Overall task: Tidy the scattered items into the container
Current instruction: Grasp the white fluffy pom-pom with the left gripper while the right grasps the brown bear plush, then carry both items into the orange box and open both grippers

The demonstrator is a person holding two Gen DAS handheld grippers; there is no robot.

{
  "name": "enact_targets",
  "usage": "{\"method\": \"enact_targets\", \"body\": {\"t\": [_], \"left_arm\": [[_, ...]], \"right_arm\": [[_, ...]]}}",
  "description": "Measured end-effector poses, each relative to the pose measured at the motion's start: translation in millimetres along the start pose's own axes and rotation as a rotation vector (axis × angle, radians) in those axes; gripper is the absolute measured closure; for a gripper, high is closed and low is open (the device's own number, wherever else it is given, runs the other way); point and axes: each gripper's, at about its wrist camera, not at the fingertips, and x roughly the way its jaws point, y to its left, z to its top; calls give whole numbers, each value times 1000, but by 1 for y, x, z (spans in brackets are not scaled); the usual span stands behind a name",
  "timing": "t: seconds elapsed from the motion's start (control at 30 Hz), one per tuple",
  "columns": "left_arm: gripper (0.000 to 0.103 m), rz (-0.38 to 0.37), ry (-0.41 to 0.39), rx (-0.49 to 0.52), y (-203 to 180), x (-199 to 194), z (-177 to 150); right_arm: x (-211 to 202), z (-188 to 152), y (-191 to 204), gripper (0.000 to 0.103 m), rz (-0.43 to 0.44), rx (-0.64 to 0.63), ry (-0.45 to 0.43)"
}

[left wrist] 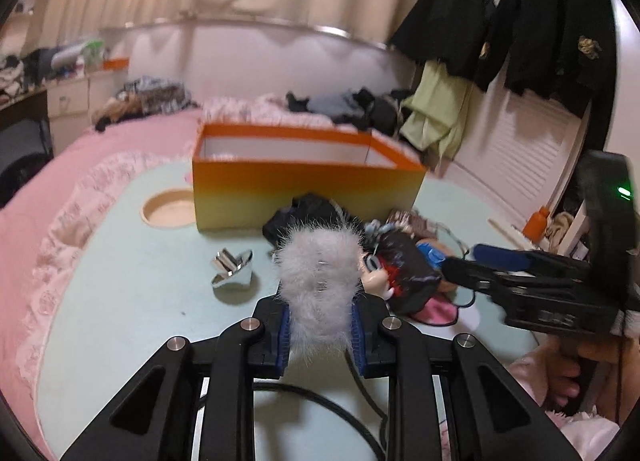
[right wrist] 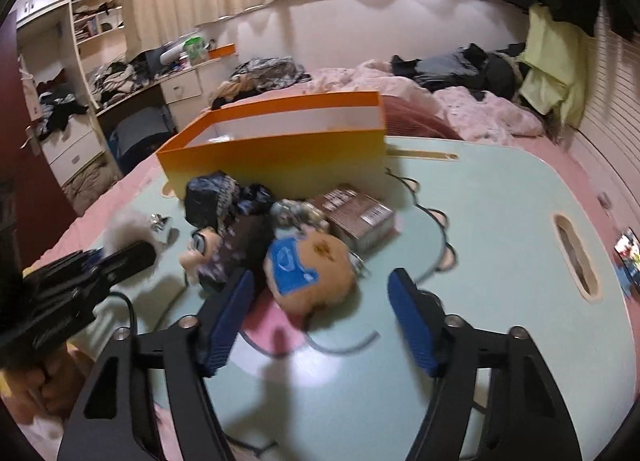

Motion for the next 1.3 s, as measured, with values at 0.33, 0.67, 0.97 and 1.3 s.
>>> {"method": "enact_targets", "body": {"t": [0.33, 0.67, 0.97, 1.3], "left_arm": [[80, 0, 1, -31, 3, 2, 0], [80, 5, -5, -14, 0, 0, -1], [80, 2, 1, -18, 2, 0, -2], [80, 2, 0, -18, 2, 0, -2]], "right_arm": [[21, 3, 2, 56, 31, 28, 45], [-35, -16, 1, 56, 26, 78, -226], [-28, -13, 12, 56, 21, 27, -201], [-26, -13, 6, 56, 24, 41, -194]]}}
